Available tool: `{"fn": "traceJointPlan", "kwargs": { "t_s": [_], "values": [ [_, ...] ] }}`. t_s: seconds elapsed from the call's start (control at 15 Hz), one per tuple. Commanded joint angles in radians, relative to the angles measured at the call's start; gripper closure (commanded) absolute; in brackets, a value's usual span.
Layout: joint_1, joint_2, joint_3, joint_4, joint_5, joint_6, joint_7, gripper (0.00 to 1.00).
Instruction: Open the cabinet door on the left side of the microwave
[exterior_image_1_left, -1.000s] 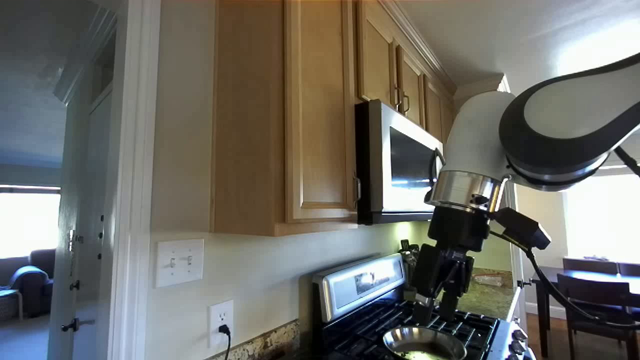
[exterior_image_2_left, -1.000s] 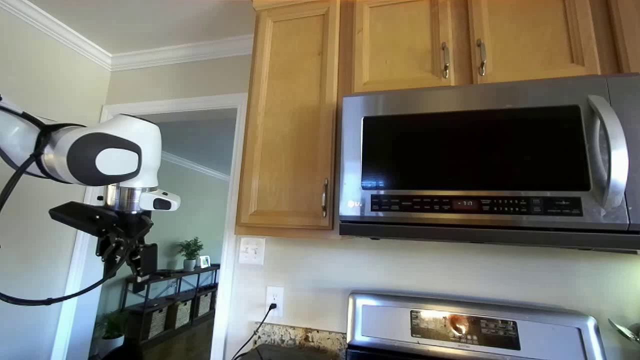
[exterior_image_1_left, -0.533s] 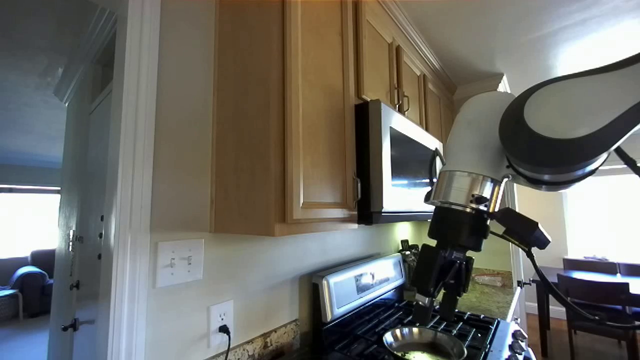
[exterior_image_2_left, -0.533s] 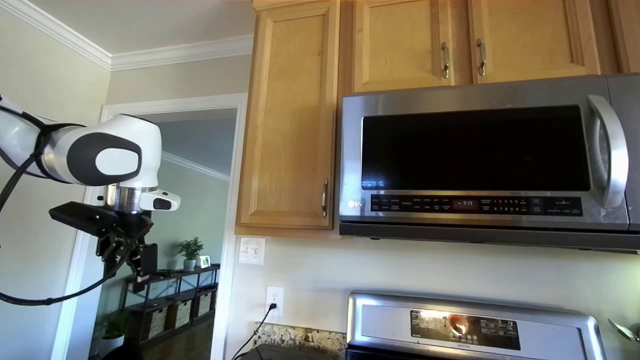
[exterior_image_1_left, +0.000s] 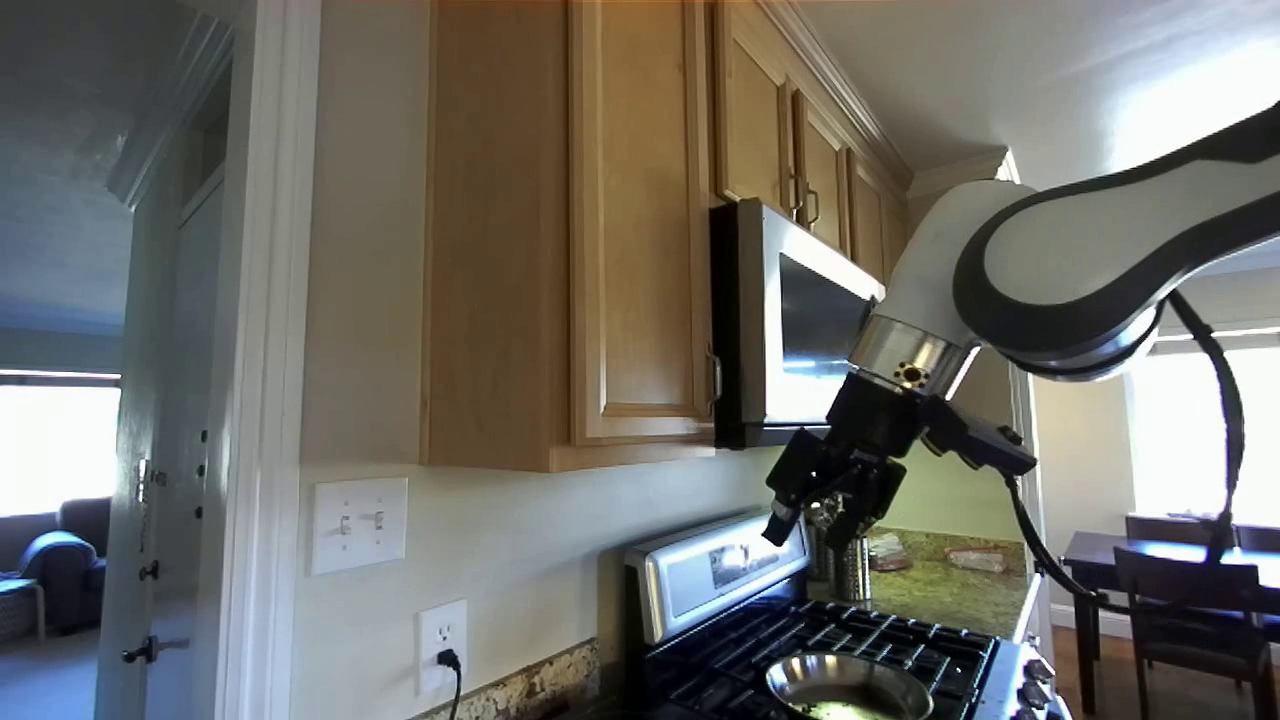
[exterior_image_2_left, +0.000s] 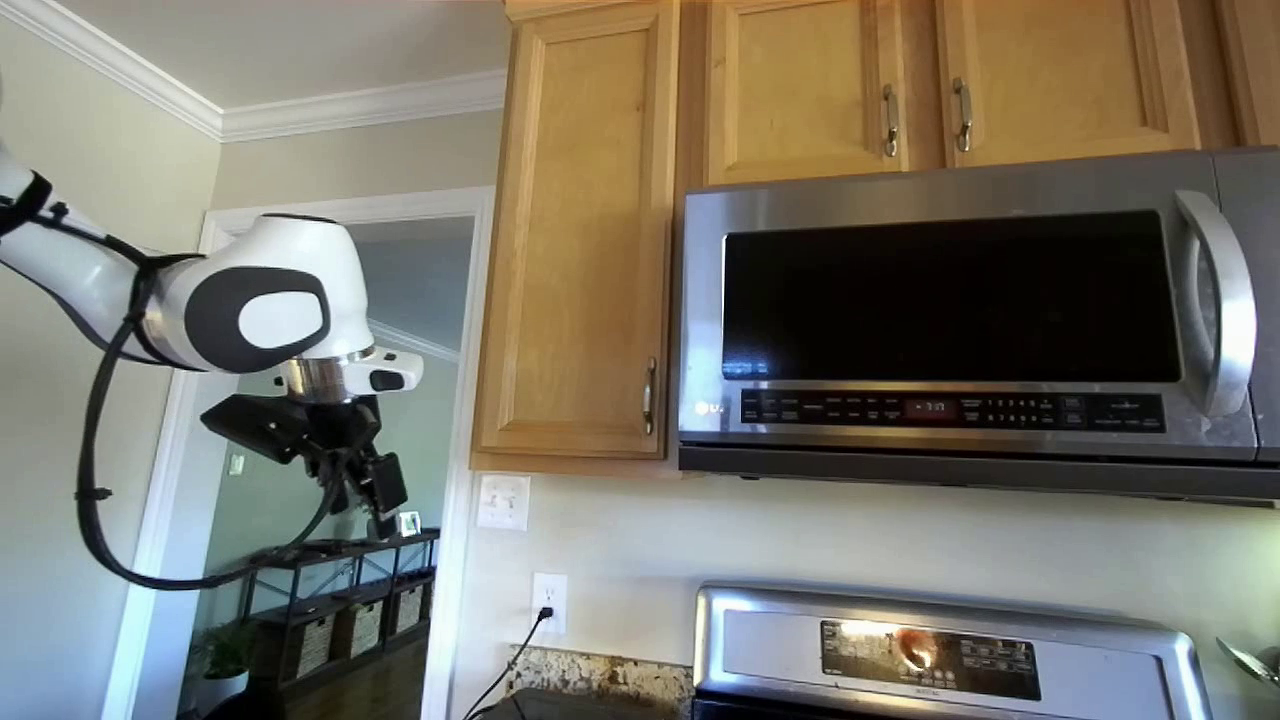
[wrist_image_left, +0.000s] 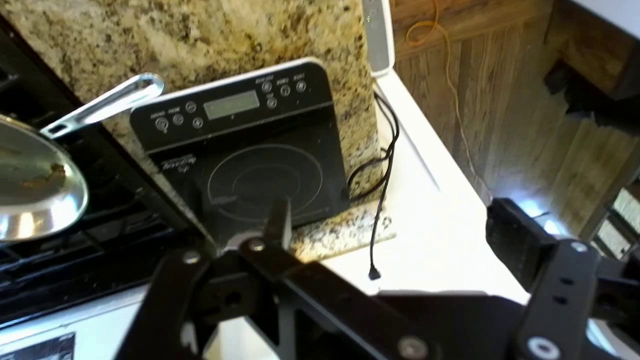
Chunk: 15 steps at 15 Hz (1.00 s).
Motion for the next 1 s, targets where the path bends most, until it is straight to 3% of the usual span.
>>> {"fn": "traceJointPlan", "kwargs": {
  "t_s": [0.0,0.13,0.2,0.67,0.93],
  "values": [
    [-0.091,0.064,0.02,0.057,-0.089,0.123,0.08,0.0],
    [-0.145,0.08,0.039,0.074,-0.163,0.169,0.109,0.0],
    [-0.082,0.056,-0.003,0.051,-0.128,0.129,0.072,0.0],
    [-0.109,0.081,0.002,0.071,-0.16,0.158,0.071,0.0],
    [-0.179,0.132,-0.016,0.133,-0.252,0.235,0.043,0.0]
  ]
}}
